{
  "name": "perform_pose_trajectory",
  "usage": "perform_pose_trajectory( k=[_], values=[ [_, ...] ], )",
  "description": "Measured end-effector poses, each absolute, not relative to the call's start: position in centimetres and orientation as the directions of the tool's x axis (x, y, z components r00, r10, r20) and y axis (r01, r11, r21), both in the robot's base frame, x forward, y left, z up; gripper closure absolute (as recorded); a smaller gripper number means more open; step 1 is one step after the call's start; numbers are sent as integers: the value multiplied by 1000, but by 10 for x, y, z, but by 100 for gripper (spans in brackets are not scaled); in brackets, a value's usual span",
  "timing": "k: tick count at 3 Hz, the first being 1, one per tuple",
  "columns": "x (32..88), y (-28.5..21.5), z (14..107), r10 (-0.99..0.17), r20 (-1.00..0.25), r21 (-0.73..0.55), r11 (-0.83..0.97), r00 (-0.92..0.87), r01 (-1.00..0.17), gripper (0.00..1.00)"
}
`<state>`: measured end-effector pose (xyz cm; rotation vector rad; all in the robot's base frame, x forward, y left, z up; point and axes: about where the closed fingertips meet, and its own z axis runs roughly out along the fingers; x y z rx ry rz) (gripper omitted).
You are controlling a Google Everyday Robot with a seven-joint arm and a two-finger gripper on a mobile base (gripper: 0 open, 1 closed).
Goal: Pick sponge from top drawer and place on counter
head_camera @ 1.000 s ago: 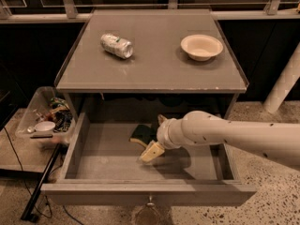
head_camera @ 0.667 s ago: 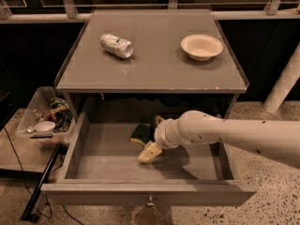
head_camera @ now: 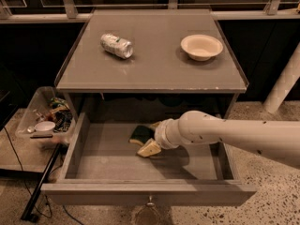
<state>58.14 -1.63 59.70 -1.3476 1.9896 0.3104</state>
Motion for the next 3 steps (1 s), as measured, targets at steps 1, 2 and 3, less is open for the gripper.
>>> perform_pose_trajectory(
  k=[1, 2, 3],
  values=[
    [581, -16, 597, -716, -665, -182, 429, -210, -885, 65],
    [581, -16, 597, -716, -665, -181, 429, -210, -885, 88],
    [572, -25, 612, -720, -665, -195, 427, -201, -883, 100]
  ],
)
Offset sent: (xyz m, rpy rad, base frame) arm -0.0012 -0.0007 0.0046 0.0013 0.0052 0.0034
